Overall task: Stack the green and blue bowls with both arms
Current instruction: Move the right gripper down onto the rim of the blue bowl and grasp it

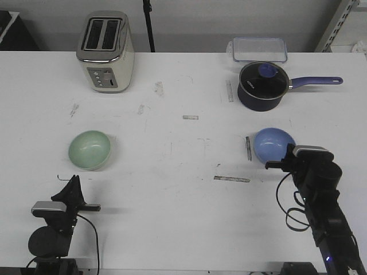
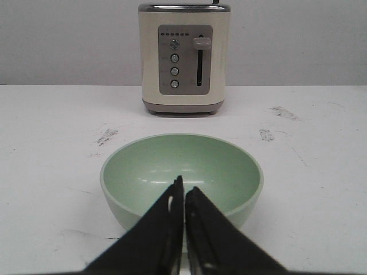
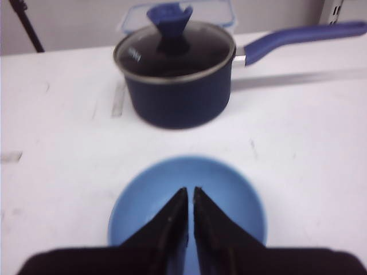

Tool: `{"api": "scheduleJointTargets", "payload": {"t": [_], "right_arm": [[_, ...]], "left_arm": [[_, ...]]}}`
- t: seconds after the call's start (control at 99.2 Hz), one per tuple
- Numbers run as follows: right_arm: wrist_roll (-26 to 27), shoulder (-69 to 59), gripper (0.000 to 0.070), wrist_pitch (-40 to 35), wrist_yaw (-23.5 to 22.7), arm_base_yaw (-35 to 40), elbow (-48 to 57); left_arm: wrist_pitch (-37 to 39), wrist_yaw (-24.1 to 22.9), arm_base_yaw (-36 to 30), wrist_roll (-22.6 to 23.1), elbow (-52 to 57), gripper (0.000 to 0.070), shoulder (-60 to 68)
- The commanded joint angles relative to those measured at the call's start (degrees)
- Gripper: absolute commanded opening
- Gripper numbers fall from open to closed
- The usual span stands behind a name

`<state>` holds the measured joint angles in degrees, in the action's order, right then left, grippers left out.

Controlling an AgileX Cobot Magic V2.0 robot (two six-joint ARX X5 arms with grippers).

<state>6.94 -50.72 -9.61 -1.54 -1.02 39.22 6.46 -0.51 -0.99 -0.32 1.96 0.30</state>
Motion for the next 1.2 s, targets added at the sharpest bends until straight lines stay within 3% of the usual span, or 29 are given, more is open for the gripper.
{"api": "scheduleJointTargets", "payload": {"t": [0.0,0.242,0.494,0.595,0.715,0.867,0.927,1.078,1.189], "right_arm": [[0.68,-1.68,0.0008,0.59,0.39,-0.7,2.47],[0.22,-8.44,0.0008,-1.49,0.44,-1.49,8.81],[0.15,-15.74,0.0008,-10.54,0.33,-5.9,18.67],[0.81,-19.12,0.0008,-18.16,-0.92,-8.35,23.37],[0.81,-23.58,0.0009,-27.76,-5.42,-11.52,29.24],[0.81,-29.35,0.0013,-35.39,-16.46,-16.02,35.1],[0.79,-31.52,0.0055,-38.01,-19.96,-17.27,36.72],[0.0,-35.69,0.0344,-40.7,-20.85,-18.58,37.35],[-1.4,-38.29,0.0366,-41.44,-20.94,-18.53,37.35]], "left_arm": [[0.81,-0.13,0.02,0.74,-1.27,0.0001,-0.11],[0.81,-0.15,0.02,0.74,-1.27,0.0001,-0.11],[0.81,-0.15,0.02,0.74,-1.27,0.0001,-0.11],[0.81,-0.15,0.02,0.74,-1.27,0.0001,-0.11],[0.81,-0.15,0.02,0.74,-1.27,0.0001,-0.11],[0.81,-0.15,0.02,0.74,-1.27,0.0001,-0.11],[0.81,-0.15,0.02,0.74,-1.27,0.0001,-0.11],[0.81,-0.15,0.02,0.74,-1.27,0.0001,-0.11],[0.81,-0.15,0.02,0.74,-1.27,0.0001,-0.11]]}}
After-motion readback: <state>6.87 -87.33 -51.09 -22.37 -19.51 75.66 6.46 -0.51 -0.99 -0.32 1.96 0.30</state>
